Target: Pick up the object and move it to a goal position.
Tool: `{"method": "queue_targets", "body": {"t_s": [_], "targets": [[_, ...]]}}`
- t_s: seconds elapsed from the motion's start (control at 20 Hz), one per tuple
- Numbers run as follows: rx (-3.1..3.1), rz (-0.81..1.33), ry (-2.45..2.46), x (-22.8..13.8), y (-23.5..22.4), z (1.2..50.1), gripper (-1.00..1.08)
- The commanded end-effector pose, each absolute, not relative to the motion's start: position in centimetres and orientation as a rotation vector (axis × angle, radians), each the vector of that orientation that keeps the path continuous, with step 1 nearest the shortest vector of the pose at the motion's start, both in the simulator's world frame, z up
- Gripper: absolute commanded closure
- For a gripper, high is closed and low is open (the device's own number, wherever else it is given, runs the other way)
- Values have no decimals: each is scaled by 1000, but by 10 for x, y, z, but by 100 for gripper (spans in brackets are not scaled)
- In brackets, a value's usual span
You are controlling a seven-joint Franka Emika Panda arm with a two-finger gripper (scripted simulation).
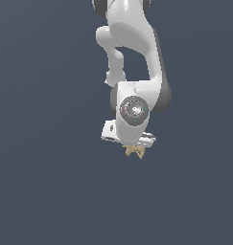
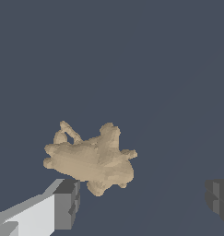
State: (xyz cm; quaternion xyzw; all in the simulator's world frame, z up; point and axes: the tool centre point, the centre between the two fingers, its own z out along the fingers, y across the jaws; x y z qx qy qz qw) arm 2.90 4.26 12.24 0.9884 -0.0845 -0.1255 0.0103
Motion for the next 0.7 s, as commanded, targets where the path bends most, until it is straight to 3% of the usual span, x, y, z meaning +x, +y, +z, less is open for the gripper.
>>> {"method": "queue_targets", "body": {"t_s": [0.0,0.65], "targets": [[3066,-459,-299,31,44,114,-100],[2960,-754,-453,35,52,75,-100]]}}
